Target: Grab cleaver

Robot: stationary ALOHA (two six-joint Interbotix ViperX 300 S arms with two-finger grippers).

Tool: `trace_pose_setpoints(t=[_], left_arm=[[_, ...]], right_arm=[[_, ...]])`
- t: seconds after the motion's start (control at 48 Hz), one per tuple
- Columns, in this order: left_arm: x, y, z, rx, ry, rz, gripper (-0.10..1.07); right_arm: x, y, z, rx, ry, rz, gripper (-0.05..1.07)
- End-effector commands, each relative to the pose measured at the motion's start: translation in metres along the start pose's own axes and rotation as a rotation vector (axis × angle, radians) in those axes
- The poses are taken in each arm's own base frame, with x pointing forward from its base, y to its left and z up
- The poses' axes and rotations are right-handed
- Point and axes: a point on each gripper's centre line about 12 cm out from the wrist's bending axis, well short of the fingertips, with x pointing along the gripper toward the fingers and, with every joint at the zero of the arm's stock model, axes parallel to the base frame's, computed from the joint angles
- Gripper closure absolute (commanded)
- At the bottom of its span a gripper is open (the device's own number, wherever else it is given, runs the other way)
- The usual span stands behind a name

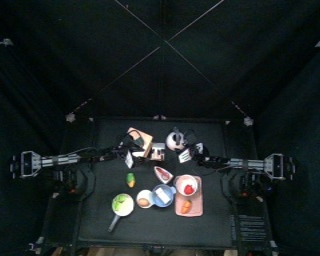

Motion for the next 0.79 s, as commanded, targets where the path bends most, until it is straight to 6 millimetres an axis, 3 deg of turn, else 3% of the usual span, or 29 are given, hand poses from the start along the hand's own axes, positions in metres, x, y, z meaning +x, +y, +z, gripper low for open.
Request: trace_pose_setpoints(t=[0.0,0.354,0.646,0.771], left_arm=[[-0.005,-0.009,0.026,0.033,0.005,-0.020,-0.03],[-0.015,-0.025,0.053,0.144,0.141,0.024,-0.03],[-0.005,-0.032,0.046,0.165,0.255,0.228,-0.03],[-0.004,-0.041,0.046,0.187,0.229,0.294,-0.03]], right_arm=[[-0.009,-0.002,0.009,0.011,-0.032,0.018,0.11],[-0.025,-0.018,0.003,0.031,-0.044,0.018,0.11],[-0.037,-0.029,-0.001,0.064,-0.048,0.023,0.11],[-0.037,-0.029,-0.003,0.064,-0.044,0.024,0.11]])
